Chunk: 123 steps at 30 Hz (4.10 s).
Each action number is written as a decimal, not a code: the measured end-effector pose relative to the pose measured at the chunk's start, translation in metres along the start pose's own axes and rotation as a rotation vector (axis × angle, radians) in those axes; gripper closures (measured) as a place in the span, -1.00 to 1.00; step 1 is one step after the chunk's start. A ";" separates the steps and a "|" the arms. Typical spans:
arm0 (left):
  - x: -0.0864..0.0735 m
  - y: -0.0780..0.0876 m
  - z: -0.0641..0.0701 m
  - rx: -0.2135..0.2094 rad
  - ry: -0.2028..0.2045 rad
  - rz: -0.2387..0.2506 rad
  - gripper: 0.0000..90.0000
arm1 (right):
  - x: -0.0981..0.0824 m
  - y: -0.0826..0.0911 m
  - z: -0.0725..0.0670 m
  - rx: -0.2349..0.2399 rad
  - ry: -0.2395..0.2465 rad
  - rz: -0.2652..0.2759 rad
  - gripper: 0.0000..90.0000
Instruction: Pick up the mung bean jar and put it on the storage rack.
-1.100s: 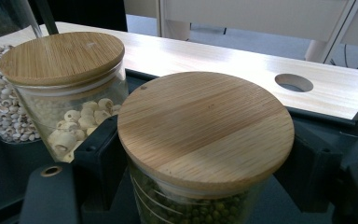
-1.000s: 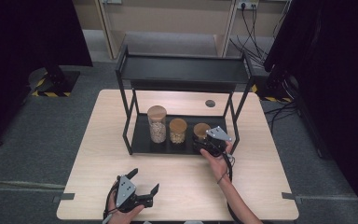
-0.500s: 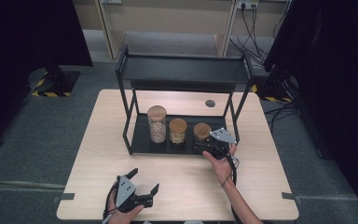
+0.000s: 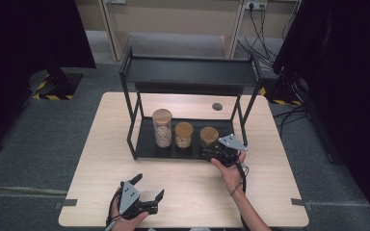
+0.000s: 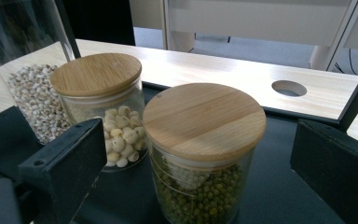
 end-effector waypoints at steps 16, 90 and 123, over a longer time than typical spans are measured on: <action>0.000 0.000 -0.001 0.007 0.004 0.002 -0.90 | 0.001 0.017 -0.006 0.048 -0.002 0.032 -0.91; 0.002 0.004 0.001 0.006 -0.007 0.019 -0.90 | -0.046 0.086 -0.051 0.296 0.027 0.038 -0.91; 0.002 0.003 0.001 0.000 -0.007 0.014 -0.90 | -0.049 0.083 -0.053 0.302 0.031 0.022 -0.91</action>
Point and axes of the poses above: each handheld gripper's, and its own axes: y roughly backward along the jaws, x roughly out of its top, z roughly to its right, the point moved 8 cm from there along -y, roughly forward along the jaws, and after that the axes turned 8 degrees about -x, right-handed, at the moved point
